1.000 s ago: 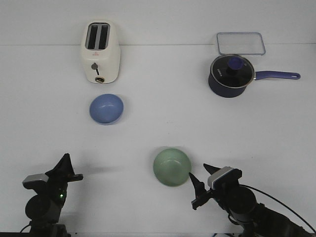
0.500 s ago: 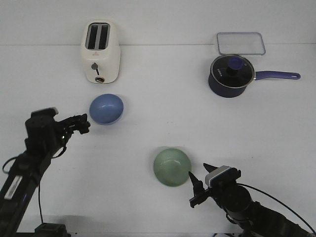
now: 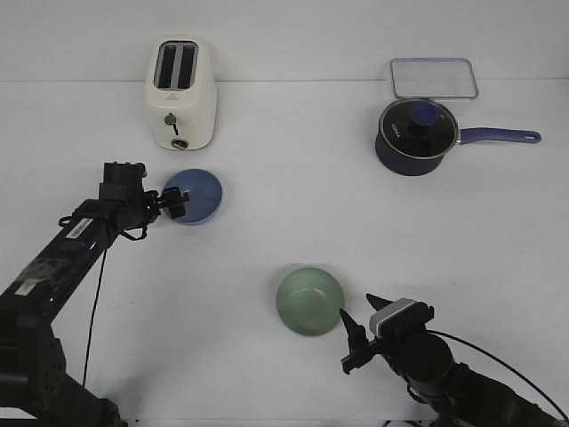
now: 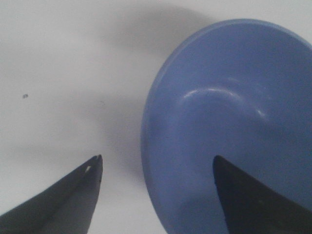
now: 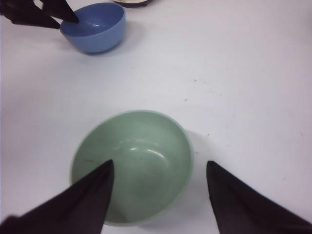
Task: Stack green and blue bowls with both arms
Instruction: 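Reach the left gripper to the light blue bowl rim and grasp it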
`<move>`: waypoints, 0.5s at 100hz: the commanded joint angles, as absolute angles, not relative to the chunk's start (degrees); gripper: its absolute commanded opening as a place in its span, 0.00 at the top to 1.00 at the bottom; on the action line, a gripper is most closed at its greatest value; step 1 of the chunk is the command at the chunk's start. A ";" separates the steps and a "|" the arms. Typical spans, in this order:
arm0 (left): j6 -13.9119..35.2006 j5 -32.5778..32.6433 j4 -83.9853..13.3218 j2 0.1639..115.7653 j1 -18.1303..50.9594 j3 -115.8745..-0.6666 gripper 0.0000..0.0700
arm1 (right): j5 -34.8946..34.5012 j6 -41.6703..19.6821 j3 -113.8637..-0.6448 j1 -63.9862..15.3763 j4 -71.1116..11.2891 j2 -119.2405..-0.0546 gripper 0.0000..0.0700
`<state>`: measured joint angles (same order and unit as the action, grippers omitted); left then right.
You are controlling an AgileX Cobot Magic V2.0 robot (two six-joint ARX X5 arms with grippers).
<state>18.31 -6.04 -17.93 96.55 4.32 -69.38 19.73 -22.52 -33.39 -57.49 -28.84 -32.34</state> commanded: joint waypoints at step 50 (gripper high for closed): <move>16.91 -4.51 -13.98 100.05 5.17 -70.91 0.99 | 20.01 -22.72 -33.56 -58.22 -27.29 -32.69 0.47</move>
<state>17.89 -4.54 -13.54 99.63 5.17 -69.60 19.73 -22.52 -33.39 -57.47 -28.05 -32.34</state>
